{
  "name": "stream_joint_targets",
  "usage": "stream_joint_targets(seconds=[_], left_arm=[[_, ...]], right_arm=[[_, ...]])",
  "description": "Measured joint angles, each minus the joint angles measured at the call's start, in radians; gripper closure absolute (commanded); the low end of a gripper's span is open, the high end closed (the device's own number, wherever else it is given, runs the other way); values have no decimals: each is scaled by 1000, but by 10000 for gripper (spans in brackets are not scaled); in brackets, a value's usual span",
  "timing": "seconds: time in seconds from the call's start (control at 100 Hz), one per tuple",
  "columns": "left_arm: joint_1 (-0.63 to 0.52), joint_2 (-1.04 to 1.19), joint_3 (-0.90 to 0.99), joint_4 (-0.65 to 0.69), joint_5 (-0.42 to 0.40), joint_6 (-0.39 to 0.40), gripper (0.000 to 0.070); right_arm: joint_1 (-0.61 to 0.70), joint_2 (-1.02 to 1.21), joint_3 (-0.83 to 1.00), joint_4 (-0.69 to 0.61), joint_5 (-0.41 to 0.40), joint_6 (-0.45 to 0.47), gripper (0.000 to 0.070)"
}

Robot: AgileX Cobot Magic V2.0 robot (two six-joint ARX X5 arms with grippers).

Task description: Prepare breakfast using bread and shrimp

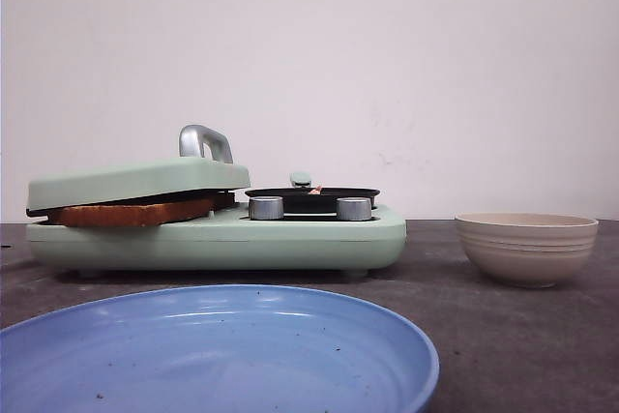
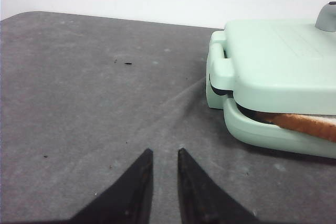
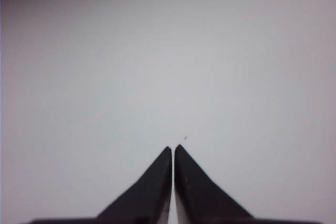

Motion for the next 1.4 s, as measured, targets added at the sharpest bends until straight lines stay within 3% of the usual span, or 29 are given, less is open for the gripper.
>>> stream_joint_targets(seconds=[1.02, 1.15, 1.4], left_arm=[[0, 0, 0, 0, 0, 0, 700], [0, 0, 0, 0, 0, 0, 700], [0, 0, 0, 0, 0, 0, 700]], right_arm=[[-3, -14, 0, -5, 11, 0, 700], [-4, -16, 0, -108, 91, 0, 700], [-20, -34, 0, -430, 123, -33, 700]])
